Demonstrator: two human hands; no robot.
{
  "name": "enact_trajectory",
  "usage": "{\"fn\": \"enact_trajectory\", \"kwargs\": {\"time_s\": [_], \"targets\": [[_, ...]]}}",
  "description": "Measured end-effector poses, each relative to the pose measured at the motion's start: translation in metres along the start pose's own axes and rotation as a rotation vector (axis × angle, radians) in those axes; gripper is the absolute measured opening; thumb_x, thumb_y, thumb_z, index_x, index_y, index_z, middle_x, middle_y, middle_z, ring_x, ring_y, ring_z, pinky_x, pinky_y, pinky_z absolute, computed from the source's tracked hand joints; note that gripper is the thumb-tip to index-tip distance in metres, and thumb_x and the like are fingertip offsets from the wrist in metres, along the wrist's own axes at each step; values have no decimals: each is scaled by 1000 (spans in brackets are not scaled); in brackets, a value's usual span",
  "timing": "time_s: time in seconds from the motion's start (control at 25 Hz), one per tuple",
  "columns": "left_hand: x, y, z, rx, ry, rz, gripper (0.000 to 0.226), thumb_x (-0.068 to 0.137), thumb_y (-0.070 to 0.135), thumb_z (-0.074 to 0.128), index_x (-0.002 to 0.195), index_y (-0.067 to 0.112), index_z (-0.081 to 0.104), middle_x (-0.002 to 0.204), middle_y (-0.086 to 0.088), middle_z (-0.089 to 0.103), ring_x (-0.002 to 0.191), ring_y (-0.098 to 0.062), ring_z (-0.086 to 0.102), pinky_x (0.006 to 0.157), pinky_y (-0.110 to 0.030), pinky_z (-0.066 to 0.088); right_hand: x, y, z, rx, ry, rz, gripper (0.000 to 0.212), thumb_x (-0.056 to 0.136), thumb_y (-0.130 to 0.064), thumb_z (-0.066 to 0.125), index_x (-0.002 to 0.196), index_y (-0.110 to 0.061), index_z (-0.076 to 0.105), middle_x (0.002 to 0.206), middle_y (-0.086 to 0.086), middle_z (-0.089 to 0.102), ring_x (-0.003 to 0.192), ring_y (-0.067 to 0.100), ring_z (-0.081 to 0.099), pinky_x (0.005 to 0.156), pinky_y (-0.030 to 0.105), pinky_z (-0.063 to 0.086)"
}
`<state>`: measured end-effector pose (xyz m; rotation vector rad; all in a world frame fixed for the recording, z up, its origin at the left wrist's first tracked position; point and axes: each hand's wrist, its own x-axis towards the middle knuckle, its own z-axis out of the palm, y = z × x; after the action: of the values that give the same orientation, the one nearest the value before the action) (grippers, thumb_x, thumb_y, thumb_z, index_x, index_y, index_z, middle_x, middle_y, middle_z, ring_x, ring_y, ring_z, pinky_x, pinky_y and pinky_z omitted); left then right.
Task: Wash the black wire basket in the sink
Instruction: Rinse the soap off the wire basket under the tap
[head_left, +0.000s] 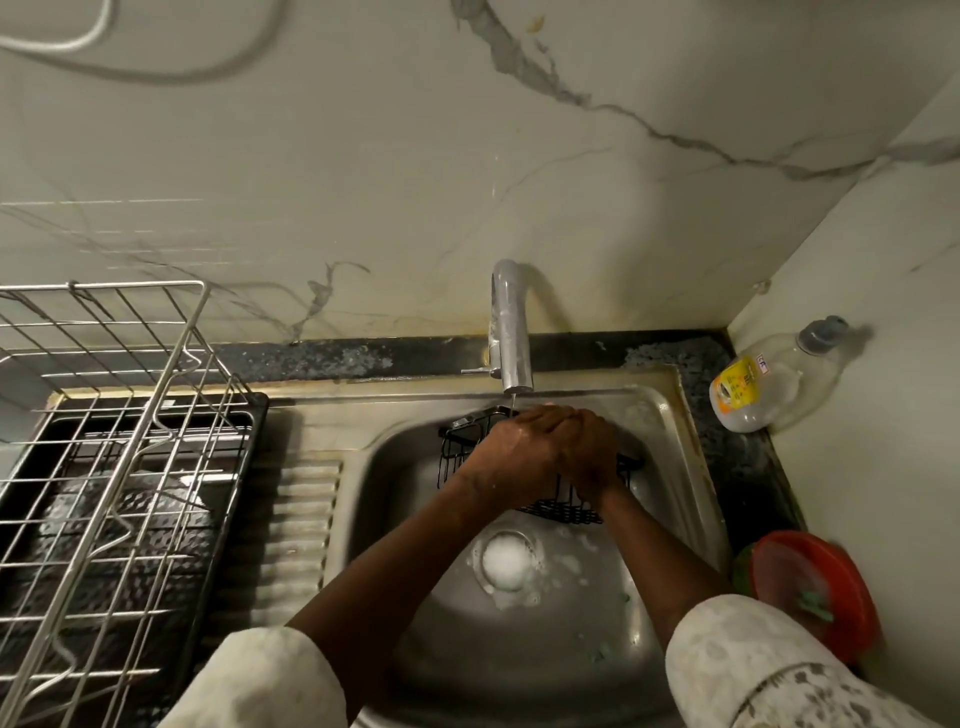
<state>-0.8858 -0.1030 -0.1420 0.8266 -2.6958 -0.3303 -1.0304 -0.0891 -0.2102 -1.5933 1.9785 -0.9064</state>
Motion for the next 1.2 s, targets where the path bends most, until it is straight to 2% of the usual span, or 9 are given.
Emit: {"fn": "enact_trajectory", "kwargs": {"time_s": [0.12,0.32,0.52,0.64,0.76,0.84,0.92,1.12,1.2], "targets": [[7,-8,-10,-34,-16,-4,41,87,17,64,127,9,62,128,-10,63,118,-27,60,96,-40,55,1,-9,-7,115,70,-47,65,76,-43,31,76,9,70,76,29,69,66,36,63,61,38,45],[-4,-11,-8,97,26,-63,41,89,28,62,126,10,62,120,-10,66,113,-28,60,95,-45,52,1,-10,-6,156,59,-97,54,83,-41,34,64,-3,68,64,16,68,56,30,60,53,40,46],[-22,0,-2,174,-5,18,61,84,12,67,142,4,51,143,-18,54,134,-32,50,114,-44,41,-4,-4,-2,154,89,-151,45,94,-34,40,72,-12,72,66,9,69,55,20,60,52,30,43],[-25,0,-4,176,-24,42,63,84,14,69,144,7,50,145,-15,53,137,-30,48,115,-43,40,-5,-1,0,140,76,-141,44,95,-36,41,74,-12,72,67,8,70,56,19,60,54,31,47],[-26,-5,-18,191,37,-216,33,98,38,51,122,21,64,120,-3,67,113,-23,60,106,-44,44,-4,-6,1,98,37,-54,57,99,-46,35,65,-13,67,61,6,66,55,21,60,55,35,49],[-22,-11,-26,65,20,-425,37,104,44,34,93,27,65,87,4,68,79,-13,64,86,-37,54,-5,-13,5,56,32,-1,62,103,-49,35,66,-12,67,61,4,66,56,20,61,55,28,45],[-16,-11,-27,-70,-5,-515,39,106,42,34,79,26,59,68,8,59,57,-8,57,67,-32,57,-5,-22,7,3,17,53,61,106,-46,38,62,-13,64,57,3,63,53,20,59,50,21,35],[11,16,-21,220,-90,-660,38,108,35,37,90,17,65,76,-2,64,70,-19,60,72,-34,50,8,-22,3,-38,36,58,72,101,-61,26,53,-19,59,52,2,60,49,20,56,52,28,42],[18,11,-23,266,-156,-661,31,106,36,43,97,14,64,78,-3,61,68,-18,54,65,-32,46,7,-25,2,-29,67,64,69,103,-58,27,53,-21,57,52,1,61,48,15,55,52,25,40]]}}
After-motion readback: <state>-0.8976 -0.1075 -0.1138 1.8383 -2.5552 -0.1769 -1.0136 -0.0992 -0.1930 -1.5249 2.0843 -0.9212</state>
